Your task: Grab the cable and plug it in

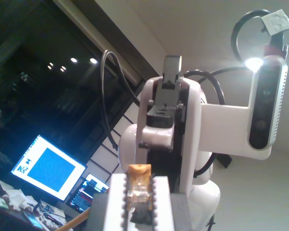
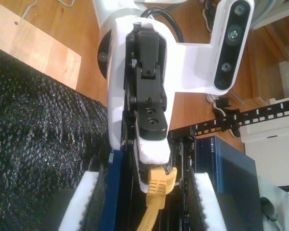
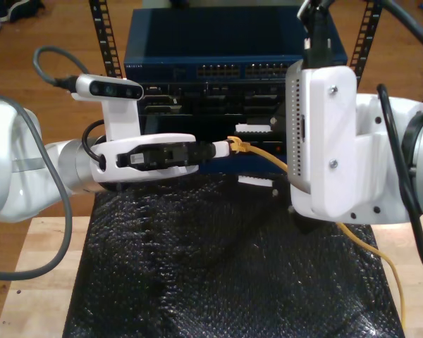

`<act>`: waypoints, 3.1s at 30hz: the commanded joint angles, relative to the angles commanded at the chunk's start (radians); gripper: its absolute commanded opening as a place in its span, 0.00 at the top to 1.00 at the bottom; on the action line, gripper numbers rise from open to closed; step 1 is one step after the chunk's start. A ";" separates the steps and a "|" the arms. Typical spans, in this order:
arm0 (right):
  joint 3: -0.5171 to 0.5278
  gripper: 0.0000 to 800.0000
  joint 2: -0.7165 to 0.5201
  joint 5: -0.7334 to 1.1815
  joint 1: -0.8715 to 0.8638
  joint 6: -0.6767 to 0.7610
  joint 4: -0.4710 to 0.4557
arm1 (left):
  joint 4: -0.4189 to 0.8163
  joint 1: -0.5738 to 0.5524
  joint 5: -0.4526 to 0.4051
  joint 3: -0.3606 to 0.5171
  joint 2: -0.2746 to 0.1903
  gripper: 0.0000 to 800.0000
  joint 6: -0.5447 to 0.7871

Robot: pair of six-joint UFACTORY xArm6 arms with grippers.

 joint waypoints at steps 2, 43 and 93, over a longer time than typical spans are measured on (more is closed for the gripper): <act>0.000 0.48 0.000 0.000 0.000 0.000 0.000 | 0.000 0.000 0.002 0.000 0.000 0.98 0.000; -0.003 0.71 0.003 -0.020 0.003 -0.002 0.029 | 0.002 -0.003 0.041 0.002 -0.002 0.98 -0.002; 0.000 0.99 0.000 -0.021 0.002 -0.003 0.060 | 0.005 -0.005 0.043 -0.003 -0.002 0.96 -0.006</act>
